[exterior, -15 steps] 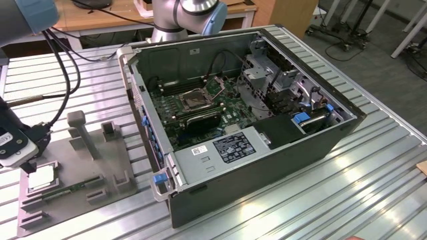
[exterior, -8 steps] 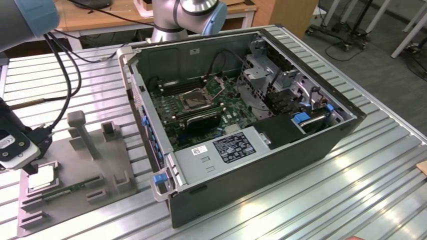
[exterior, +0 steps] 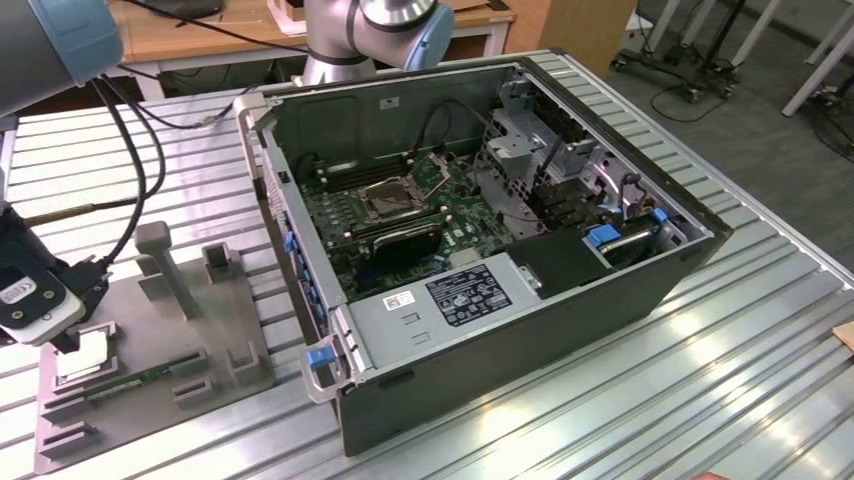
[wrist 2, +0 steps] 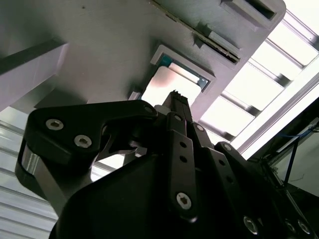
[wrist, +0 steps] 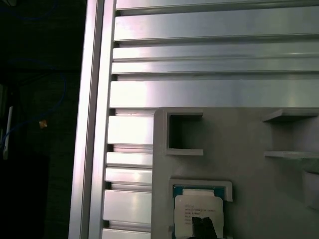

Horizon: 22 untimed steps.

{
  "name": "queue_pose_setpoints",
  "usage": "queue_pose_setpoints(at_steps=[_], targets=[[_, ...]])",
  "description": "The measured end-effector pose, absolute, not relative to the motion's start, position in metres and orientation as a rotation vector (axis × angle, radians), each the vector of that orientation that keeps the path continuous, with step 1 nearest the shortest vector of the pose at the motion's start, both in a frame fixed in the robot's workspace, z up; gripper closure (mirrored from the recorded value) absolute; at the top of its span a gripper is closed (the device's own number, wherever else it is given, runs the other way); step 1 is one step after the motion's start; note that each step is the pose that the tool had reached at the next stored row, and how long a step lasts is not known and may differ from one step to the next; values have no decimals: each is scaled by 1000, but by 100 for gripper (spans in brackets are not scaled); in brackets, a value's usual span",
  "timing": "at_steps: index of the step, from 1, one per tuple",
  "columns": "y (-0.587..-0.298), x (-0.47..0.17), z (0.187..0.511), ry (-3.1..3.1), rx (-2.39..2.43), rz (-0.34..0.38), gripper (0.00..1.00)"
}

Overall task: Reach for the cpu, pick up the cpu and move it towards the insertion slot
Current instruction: 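Pick up the cpu and move it towards the insertion slot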

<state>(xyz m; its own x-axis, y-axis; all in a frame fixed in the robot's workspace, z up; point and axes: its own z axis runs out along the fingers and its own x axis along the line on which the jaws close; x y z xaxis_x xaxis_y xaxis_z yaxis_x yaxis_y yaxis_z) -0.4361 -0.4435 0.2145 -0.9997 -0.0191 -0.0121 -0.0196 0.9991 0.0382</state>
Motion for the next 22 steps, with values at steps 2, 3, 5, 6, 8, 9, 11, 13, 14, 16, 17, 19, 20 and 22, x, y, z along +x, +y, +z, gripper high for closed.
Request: queue_pose_setpoints(at_steps=[2, 3, 5, 6, 8, 9, 11, 13, 14, 16, 17, 19, 20, 22], targets=[[-444, -436, 213, 3129, -30, 60, 89], [-444, -436, 212, 3129, -30, 60, 89], [-444, -436, 212, 3129, -30, 60, 89], [-444, -436, 211, 3129, -30, 60, 89], [-444, -436, 210, 3129, -30, 60, 89], [-444, -436, 209, 3129, -30, 60, 89], [-444, -436, 209, 3129, -30, 60, 89], [-444, -436, 209, 3129, -30, 60, 89], [-444, -436, 209, 3129, -30, 60, 89], [-444, -436, 208, 3129, -31, 60, 89], [-444, -437, 208, 3129, -30, 60, 89], [-444, -437, 208, 3129, -30, 60, 89], [-444, -437, 208, 3129, -30, 60, 89], [-444, -437, 206, 3129, -30, 60, 89]])
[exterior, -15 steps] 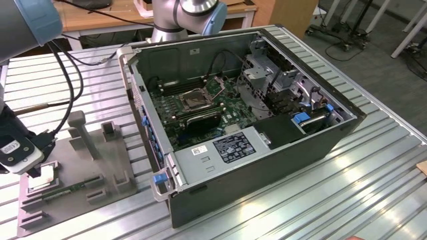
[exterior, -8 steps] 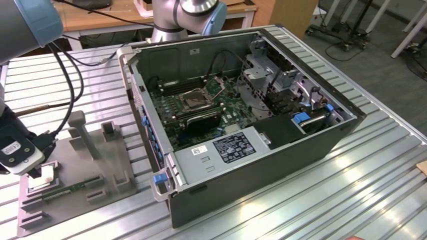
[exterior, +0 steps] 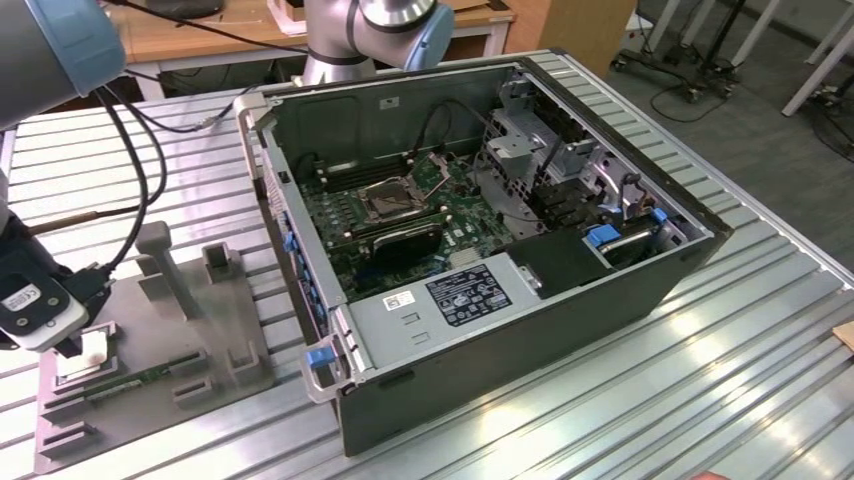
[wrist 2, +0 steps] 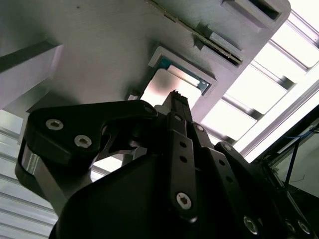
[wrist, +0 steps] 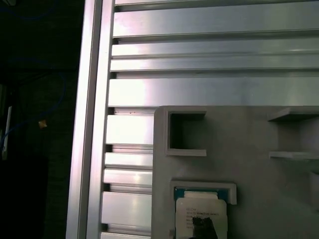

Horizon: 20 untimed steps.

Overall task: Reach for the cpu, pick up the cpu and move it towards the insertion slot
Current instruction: 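Pick up the cpu and move it towards the insertion slot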

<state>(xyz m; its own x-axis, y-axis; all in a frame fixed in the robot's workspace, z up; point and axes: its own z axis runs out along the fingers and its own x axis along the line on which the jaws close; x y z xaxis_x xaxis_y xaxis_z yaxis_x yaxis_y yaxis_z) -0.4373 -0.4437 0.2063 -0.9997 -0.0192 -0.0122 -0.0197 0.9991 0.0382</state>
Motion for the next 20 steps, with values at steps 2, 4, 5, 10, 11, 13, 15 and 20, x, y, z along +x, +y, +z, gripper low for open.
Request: queue_pose_setpoints(at_steps=[2, 4, 5, 10, 11, 13, 15, 20], targets=[[-444, -437, 205, 3129, -30, 60, 89], [-444, -437, 205, 3129, -30, 60, 89], [-444, -437, 204, 3129, -30, 60, 89], [-444, -437, 204, 3129, -30, 60, 89], [-444, -437, 204, 3129, -30, 60, 89], [-444, -437, 204, 3129, -30, 60, 89], [-444, -437, 204, 3129, -30, 60, 89], [-444, -437, 204, 3129, -30, 60, 76]])
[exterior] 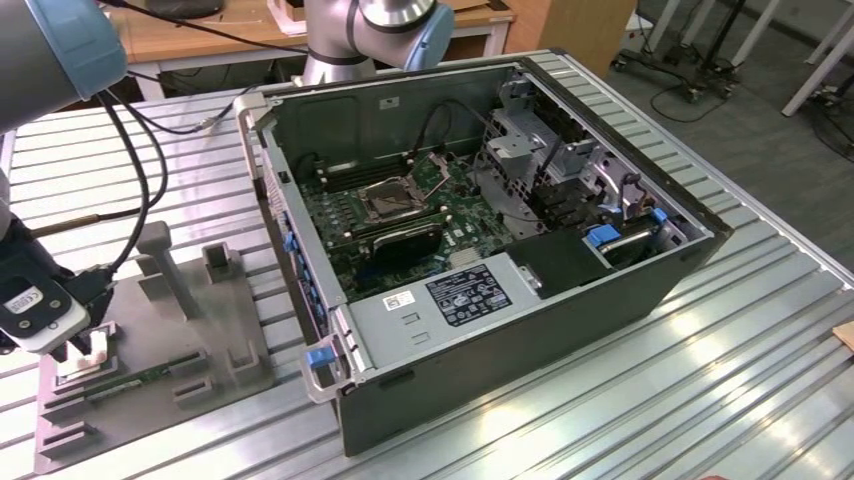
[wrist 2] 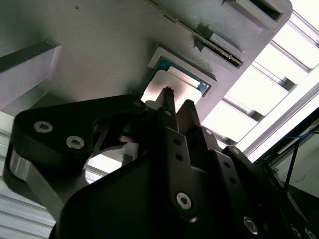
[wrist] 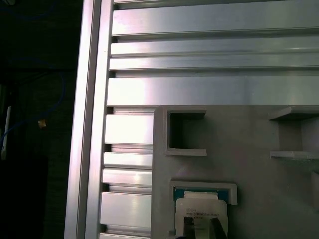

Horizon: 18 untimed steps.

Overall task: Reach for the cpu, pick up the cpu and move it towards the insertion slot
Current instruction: 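Pick up the cpu and move it towards the insertion slot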

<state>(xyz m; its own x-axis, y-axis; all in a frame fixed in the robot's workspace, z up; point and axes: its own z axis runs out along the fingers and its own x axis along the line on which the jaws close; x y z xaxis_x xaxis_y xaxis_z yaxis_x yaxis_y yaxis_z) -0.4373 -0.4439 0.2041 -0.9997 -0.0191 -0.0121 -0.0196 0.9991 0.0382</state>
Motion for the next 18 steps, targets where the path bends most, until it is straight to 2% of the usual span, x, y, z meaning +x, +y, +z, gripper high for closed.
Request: queue_pose_setpoints(at_steps=[3, 4, 5, 7, 8, 9, 18], targets=[[-444, -437, 204, 3129, -30, 60, 71], [-444, -437, 204, 3129, -30, 60, 59], [-444, -437, 204, 3129, -30, 60, 59], [-444, -437, 204, 3129, -30, 60, 47], [-444, -437, 204, 3129, -30, 60, 47], [-444, -437, 204, 3129, -30, 60, 41], [-444, -437, 200, 3129, -30, 60, 41]])
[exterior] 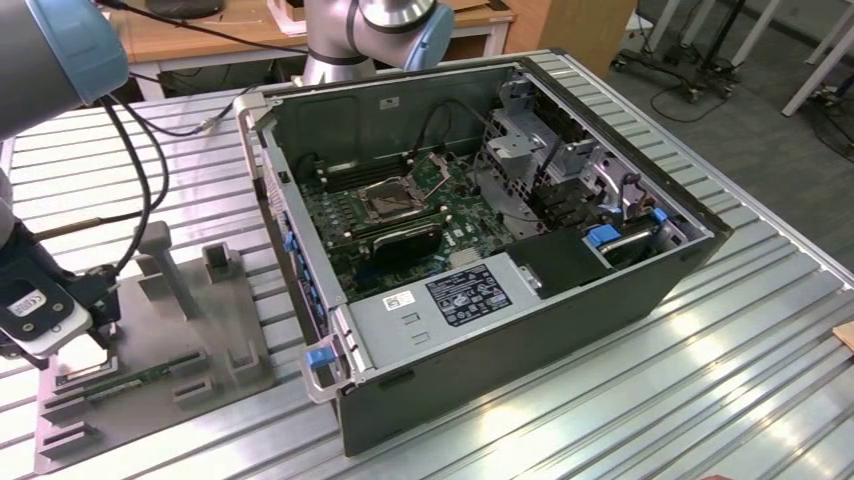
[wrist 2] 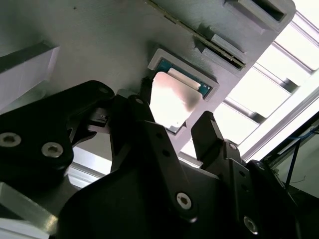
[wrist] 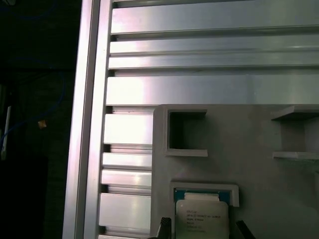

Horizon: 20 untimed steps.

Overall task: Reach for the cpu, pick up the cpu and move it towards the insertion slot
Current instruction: 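Pick up the cpu and move it towards the insertion slot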

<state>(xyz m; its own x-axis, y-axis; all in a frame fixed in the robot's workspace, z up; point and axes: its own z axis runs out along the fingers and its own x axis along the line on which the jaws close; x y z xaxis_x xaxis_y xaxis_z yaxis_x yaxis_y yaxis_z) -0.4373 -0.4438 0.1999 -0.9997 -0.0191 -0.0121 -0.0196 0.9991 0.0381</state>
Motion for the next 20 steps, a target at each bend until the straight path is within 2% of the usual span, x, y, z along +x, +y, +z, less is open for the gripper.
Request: queue_pose_setpoints(at_steps=[20], targets=[[-444, -436, 193, 3129, -30, 60, 41]])
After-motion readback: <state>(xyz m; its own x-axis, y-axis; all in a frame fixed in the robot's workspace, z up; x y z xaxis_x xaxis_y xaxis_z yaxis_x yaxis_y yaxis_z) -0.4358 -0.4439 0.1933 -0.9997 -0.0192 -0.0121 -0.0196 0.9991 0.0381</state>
